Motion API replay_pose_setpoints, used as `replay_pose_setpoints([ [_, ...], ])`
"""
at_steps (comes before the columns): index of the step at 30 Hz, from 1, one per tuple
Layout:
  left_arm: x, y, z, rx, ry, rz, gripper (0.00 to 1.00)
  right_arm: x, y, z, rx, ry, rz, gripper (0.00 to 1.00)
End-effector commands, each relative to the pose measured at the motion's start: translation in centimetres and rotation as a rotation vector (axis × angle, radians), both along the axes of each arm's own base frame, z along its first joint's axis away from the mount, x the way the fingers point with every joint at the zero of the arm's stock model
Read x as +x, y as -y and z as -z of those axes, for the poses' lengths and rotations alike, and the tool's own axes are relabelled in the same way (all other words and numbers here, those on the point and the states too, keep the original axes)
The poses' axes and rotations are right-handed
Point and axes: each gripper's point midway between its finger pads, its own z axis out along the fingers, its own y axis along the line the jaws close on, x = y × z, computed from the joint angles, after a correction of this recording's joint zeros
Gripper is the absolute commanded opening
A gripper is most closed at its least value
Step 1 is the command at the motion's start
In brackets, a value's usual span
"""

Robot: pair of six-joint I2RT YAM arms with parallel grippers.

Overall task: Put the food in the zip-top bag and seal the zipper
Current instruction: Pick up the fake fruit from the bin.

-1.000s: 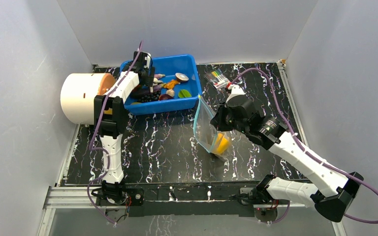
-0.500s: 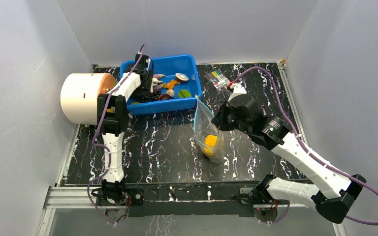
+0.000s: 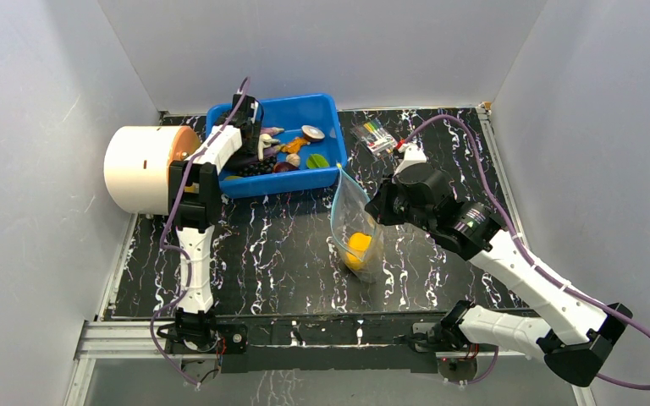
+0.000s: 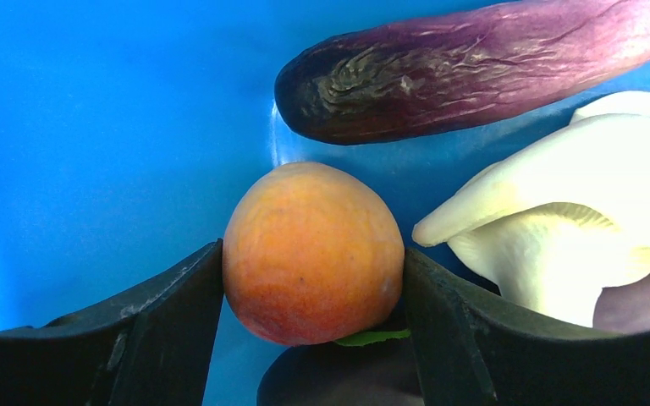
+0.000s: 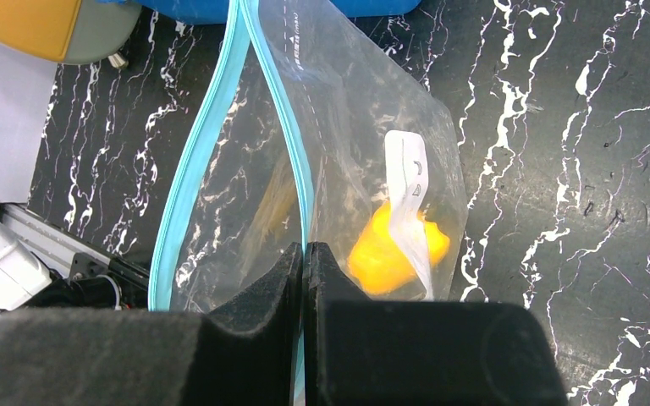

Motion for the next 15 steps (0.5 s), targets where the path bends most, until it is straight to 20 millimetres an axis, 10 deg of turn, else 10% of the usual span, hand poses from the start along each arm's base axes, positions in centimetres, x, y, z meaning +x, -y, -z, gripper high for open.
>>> replay_pose_setpoints([
  [1,-0.2,0.9,-3.9,-0.075,0.059,0.016,0.54,0.5,-0.4,-1.6,0.043,0.057,0.003,0.0],
  [15,-3.2,4.2,-11.0,-0.29,0.146,0.068,0.45,0.0,-0.2,0.3,0.038,0.023,0.002,0.0],
])
